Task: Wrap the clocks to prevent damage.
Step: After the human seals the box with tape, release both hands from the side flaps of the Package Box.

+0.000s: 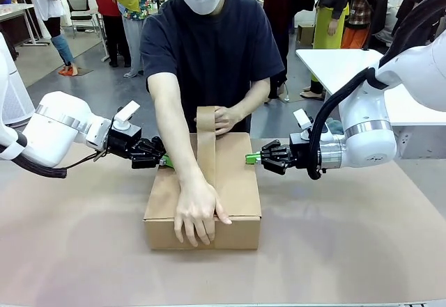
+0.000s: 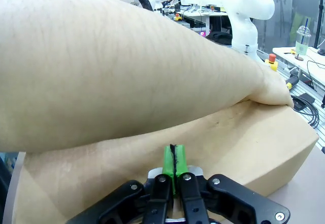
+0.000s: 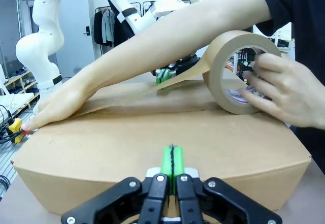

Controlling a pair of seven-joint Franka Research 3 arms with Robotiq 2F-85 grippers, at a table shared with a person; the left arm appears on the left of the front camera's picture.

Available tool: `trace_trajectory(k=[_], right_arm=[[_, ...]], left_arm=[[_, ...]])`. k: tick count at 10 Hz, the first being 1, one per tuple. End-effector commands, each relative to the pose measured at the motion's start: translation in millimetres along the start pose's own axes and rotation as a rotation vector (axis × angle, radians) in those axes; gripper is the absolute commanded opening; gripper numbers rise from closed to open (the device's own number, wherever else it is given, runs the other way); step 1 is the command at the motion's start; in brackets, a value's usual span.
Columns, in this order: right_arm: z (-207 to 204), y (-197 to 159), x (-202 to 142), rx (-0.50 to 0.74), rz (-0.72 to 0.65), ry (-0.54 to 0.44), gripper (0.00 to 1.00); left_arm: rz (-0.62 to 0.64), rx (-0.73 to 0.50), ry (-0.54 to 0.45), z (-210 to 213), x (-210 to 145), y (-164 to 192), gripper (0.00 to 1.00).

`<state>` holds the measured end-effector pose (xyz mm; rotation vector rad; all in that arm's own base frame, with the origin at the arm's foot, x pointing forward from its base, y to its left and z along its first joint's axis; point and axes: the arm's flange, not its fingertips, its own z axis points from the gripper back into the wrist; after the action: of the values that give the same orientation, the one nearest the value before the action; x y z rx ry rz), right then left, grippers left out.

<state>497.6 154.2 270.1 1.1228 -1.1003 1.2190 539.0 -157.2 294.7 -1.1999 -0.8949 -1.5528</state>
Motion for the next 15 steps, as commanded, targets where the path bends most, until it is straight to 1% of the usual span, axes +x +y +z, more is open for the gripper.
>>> trace_trajectory(k=[1, 15], right_arm=[[-1.9, 3.2, -3.5, -0.013, -0.004, 0.0, 0.01], [-1.9, 3.2, -3.5, -0.013, -0.004, 0.0, 0.01]], left_arm=[[-0.004, 0.004, 0.005, -0.7, -1.0, 0.6, 0.0], [-0.004, 0.004, 0.005, -0.7, -1.0, 0.6, 0.0]])
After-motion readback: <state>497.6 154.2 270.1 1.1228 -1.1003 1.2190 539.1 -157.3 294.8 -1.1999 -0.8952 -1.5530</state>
